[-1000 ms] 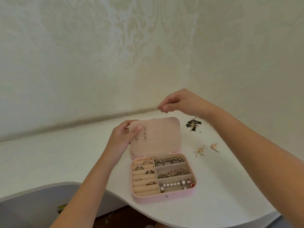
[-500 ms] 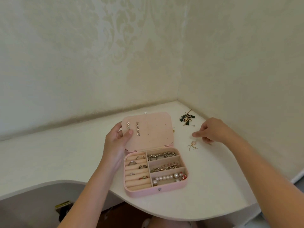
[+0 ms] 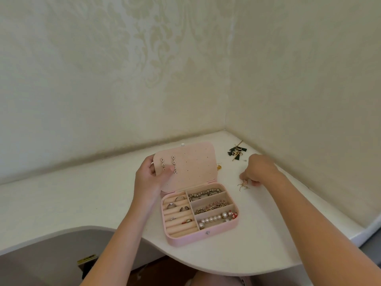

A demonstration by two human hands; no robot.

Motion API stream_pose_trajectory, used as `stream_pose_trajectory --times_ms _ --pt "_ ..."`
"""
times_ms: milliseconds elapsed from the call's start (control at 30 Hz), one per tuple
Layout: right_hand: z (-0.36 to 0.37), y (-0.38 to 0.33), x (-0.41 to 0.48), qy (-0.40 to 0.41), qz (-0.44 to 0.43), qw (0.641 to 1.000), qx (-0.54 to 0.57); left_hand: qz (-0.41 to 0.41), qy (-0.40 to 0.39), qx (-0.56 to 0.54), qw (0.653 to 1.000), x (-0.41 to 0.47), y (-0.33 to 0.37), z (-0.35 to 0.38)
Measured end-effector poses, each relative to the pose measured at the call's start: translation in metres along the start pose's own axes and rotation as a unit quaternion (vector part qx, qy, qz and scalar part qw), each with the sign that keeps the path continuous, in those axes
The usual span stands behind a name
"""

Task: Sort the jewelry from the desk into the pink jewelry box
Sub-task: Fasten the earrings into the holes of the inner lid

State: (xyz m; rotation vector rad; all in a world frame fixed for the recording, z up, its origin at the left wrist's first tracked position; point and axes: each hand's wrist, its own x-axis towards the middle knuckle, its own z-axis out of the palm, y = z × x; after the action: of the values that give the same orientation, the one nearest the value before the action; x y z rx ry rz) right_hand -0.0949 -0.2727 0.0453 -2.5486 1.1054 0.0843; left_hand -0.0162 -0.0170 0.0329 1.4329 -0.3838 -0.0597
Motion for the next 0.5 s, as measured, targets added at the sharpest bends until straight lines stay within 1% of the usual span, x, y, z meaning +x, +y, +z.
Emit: stream_pose_trajectory --times_ms 33,100,233,400,500 --pt "0.001 0.001 0.001 0.001 0.004 0.999 0.034 0.008 -0.002 0.02 1.0 0.001 0.0 0.0" --pt "0.004 0.005 0.004 0.015 0.006 0.998 0.068 0.02 -0.004 0.056 0.998 0.003 0.0 -0.001" --pt "0.01 0.01 0.004 0.049 -0.01 0.995 0.085 0.034 -0.015 0.08 0.996 0.004 0.003 -0.007" --pt "0.01 0.017 -0.001 0.019 -0.023 0.994 0.102 0.031 -0.032 0.09 0.995 0.008 0.006 -0.02" --pt "0.006 0.024 -0.011 0.006 -0.03 0.991 0.129 0.03 -0.045 0.075 0.996 0.009 0.006 -0.023"
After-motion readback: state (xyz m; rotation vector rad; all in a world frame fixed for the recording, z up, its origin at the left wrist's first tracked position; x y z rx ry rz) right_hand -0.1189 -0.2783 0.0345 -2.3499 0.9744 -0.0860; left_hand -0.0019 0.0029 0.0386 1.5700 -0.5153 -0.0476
